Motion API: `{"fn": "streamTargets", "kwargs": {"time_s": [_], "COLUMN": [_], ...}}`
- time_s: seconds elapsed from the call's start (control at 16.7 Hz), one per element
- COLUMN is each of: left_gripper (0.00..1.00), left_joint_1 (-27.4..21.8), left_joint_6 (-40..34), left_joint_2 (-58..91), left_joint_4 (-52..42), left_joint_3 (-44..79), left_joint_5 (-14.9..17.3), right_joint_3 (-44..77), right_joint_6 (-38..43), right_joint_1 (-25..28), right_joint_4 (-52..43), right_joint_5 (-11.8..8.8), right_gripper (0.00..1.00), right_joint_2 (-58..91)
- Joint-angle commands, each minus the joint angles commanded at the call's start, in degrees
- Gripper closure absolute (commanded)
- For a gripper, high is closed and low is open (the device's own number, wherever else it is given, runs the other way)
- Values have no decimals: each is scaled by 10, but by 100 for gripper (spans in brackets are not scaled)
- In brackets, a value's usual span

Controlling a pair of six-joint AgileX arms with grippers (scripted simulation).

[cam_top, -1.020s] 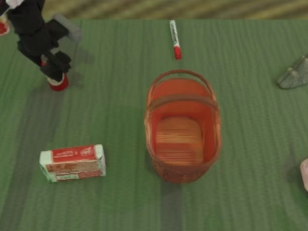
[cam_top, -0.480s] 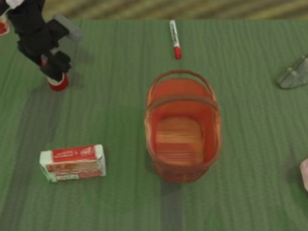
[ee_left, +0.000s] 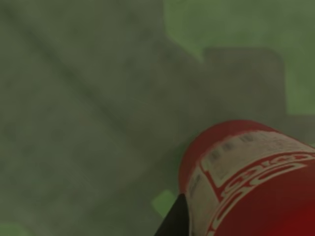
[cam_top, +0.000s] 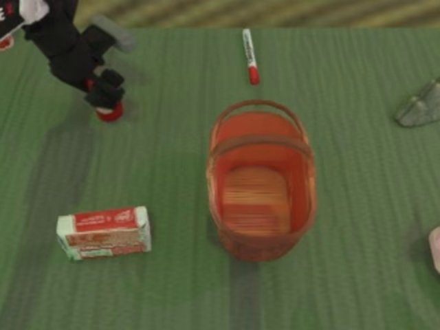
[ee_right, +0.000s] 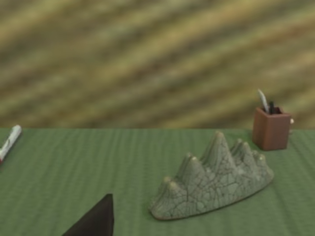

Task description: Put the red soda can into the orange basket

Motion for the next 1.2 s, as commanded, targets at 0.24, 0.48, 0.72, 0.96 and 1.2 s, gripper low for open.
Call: {"fn": "streamTargets", "kwargs": {"time_s": [0.24,0.48,0.72,0.96,1.2], "left_gripper": [100,100,100,100,100], "left_joint_1": [-26,-56,-85,-110,-124], "left_joint_6": [-67,-146,-228,-299,-344], "left_joint_2": [-47,-116,-190,-254,-295], "left_joint_4": [197,442,685,879,985], "left_joint_3": [-103,-223,-346,-456,-528], "left_joint_5": [115,252,391,508,580], "right_joint_3": [0,0,0,0,0], "right_joint_6": [0,0,0,0,0], "right_joint_1": [0,0,0,0,0], "right_joint_4": [0,0,0,0,0], "right_joint_5": [0,0,0,0,0], "right_gripper": [0,0,0,0,0], "right_joint_2": [0,0,0,0,0]}}
